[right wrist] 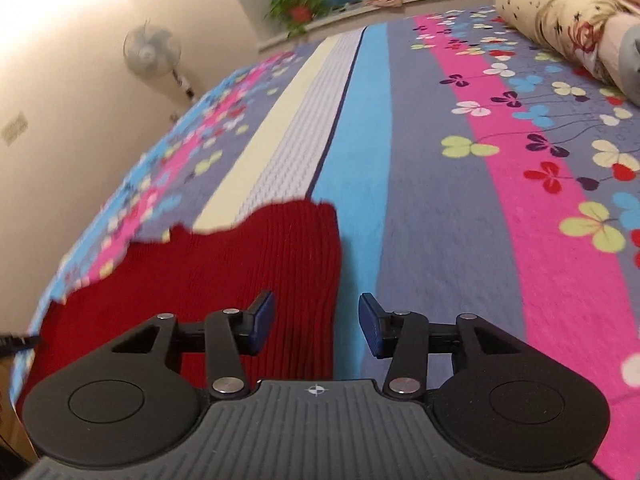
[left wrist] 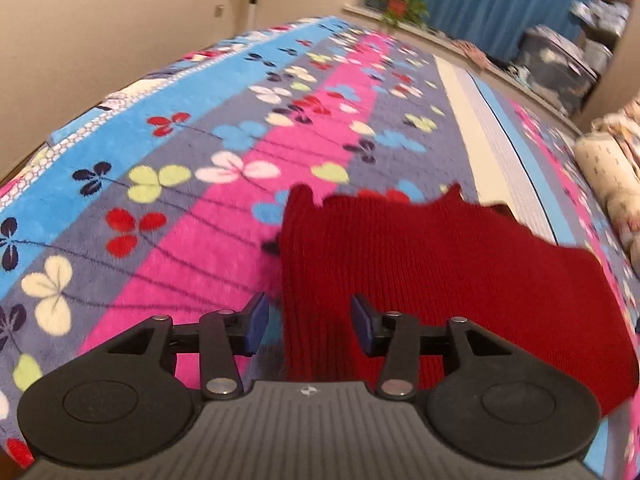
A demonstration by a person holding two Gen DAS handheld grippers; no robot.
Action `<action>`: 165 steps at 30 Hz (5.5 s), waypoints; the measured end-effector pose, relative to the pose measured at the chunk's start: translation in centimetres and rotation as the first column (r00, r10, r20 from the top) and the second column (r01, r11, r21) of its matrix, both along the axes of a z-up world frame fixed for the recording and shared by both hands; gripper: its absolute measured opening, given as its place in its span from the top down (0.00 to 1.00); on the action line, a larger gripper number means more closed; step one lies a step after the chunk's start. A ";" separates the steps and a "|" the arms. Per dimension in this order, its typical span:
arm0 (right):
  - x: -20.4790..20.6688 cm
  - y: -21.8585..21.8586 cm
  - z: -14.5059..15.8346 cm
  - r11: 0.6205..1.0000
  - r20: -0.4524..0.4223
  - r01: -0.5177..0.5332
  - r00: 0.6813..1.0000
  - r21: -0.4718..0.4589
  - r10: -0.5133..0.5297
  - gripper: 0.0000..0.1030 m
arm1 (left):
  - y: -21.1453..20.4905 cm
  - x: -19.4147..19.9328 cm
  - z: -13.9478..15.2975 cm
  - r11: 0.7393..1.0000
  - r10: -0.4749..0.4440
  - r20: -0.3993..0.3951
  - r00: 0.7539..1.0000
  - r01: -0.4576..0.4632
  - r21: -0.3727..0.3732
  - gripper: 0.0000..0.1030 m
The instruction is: Fold small clothes
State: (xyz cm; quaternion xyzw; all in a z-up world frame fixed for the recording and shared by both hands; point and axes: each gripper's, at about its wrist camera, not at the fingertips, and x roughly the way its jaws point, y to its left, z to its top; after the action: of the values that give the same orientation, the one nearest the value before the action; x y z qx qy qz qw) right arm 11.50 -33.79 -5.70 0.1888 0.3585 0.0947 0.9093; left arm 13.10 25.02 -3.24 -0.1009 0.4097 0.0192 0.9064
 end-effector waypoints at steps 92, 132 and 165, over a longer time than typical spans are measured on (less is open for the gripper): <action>-6.8 4.0 -1.5 0.907 0.068 0.055 0.997 -0.418 -0.030 0.63 | 1.1 -3.3 0.8 0.947 0.105 0.012 0.994 -0.104 0.304 0.47; -12.6 47.3 -4.4 0.501 0.071 -0.505 0.651 -0.702 0.756 0.74 | 15.9 -9.2 1.1 0.880 0.450 0.043 0.892 -0.451 0.151 0.42; -3.6 5.2 7.2 0.986 0.203 0.013 0.979 -0.167 0.022 0.37 | -0.3 -2.3 2.2 0.917 0.142 0.112 0.984 -0.173 0.358 0.40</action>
State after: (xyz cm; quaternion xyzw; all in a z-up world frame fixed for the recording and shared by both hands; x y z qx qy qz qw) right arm 7.91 -28.57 1.47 0.1003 0.2705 0.0852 0.9537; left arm 10.80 24.70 -1.05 0.0367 0.3512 0.1639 0.9211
